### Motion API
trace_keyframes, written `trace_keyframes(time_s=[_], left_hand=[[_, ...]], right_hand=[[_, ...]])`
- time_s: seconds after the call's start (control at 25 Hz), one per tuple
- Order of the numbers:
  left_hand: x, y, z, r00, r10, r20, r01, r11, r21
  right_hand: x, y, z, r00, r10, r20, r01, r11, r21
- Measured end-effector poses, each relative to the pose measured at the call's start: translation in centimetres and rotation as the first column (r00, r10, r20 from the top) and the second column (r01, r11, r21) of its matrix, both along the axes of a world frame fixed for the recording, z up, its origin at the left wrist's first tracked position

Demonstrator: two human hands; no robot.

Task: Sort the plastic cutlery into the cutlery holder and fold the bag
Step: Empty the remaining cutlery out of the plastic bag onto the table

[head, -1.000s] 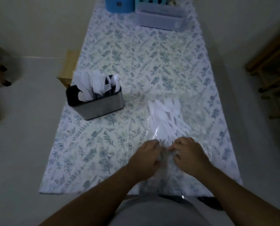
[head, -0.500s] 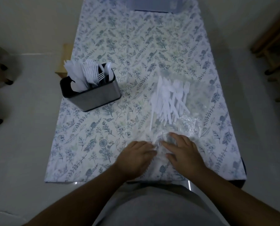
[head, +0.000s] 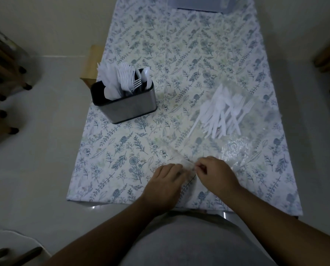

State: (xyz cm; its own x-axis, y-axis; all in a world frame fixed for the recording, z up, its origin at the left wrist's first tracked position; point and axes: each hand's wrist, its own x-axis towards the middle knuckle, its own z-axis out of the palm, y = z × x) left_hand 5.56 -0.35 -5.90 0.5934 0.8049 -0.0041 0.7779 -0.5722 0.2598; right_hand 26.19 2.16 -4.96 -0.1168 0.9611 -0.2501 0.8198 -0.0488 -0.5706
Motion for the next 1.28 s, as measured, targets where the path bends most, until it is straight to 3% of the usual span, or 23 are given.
trace_keyframes(time_s=[0.2,0.48,0.72,0.92,1.0,1.12,1.28], left_hand=[[0.3,0.6,-0.1,0.998,0.044,-0.035,-0.044,0.999,-0.004],[0.5,0.8,0.0,0.994,-0.059,-0.092,0.054,0.997,-0.053],[1.3,1.9,1.1,0.993,-0.069,-0.092,0.058,0.992,-0.116],[2.1,1.5,1.2,0.983,-0.101,-0.153,0.082,0.989,-0.125],[1.4,1.4,1.2,0.974,-0.121,-0.192,0.082,0.976,-0.201],[0.3,1.4,2.0,0.958,-0.128,-0.256,0.061,0.965,-0.255],[0.8,1.6,2.6,0.99,-0.006,-0.139,-0.018,0.985,-0.17]], right_hand=[[-0.5,0.8,0.5,0.999,0.03,-0.021,-0.031,0.999,-0.037],[-0.9,1.1,1.4,0.999,0.04,0.019,-0.039,0.998,-0.052],[-0.3,2.8,3.0,0.977,-0.199,-0.076,0.203,0.978,0.047],[0.3,2.4,4.0,0.994,0.088,0.063,-0.087,0.996,-0.015],[0.9,3.3,5.3,0.999,-0.047,-0.003,0.047,0.997,0.059],[2.0,4.9,7.7,0.955,-0.265,-0.131,0.293,0.909,0.296],[1.3,4.4,8.1,0.952,-0.255,-0.168,0.297,0.902,0.313]])
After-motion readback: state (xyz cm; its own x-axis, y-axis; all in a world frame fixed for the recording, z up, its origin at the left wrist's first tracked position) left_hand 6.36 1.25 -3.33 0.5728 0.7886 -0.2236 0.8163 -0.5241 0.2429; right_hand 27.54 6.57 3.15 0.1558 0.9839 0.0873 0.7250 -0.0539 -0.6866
